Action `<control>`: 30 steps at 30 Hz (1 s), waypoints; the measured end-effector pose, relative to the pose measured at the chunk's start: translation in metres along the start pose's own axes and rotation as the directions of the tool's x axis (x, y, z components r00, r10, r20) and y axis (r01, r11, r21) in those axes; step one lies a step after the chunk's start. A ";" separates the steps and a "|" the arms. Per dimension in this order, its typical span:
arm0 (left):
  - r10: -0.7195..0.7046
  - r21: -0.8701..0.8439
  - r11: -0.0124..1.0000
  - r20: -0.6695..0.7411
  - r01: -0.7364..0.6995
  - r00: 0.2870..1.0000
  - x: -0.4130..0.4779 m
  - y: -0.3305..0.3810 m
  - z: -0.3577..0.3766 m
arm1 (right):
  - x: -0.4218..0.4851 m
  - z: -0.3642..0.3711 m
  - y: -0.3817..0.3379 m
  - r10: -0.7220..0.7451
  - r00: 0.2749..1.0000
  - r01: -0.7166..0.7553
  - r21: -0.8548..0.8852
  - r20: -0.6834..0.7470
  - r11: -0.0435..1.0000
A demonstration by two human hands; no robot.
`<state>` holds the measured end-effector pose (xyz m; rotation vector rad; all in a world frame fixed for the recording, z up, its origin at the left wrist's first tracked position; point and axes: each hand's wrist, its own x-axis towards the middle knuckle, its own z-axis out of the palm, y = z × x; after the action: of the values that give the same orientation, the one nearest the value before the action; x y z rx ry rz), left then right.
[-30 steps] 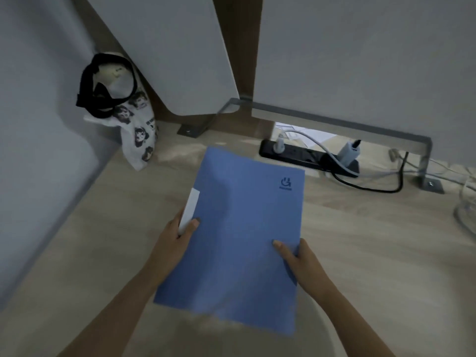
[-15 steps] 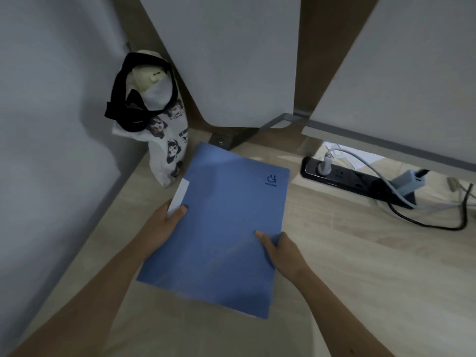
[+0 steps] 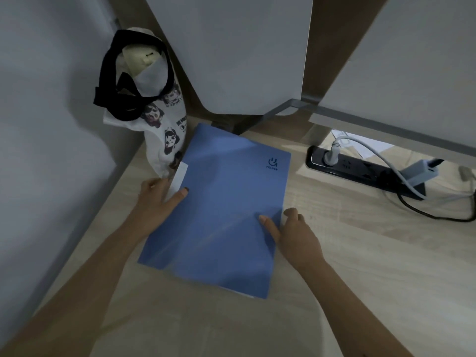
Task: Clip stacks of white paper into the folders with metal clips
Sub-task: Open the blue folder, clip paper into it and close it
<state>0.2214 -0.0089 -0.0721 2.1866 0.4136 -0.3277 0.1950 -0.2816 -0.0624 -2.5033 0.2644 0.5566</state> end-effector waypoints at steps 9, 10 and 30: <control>0.123 0.504 0.786 0.440 -0.358 0.889 -0.065 -0.036 -0.018 | -0.074 0.045 0.021 -0.292 0.934 0.317 -0.097 0.206 0.944; 0.218 0.544 0.725 0.401 -0.422 0.890 -0.065 -0.041 -0.017 | -0.076 0.057 0.023 -0.292 0.943 0.312 -0.116 0.160 0.943; 0.412 0.661 0.489 0.400 -0.569 0.819 -0.043 -0.061 -0.021 | -0.065 0.095 0.017 -0.344 0.924 0.270 -0.356 -0.165 0.895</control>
<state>0.1594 0.0352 -0.0869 2.9311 -0.6185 -0.4284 0.0997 -0.2383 -0.1140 -2.8571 -0.1619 0.1961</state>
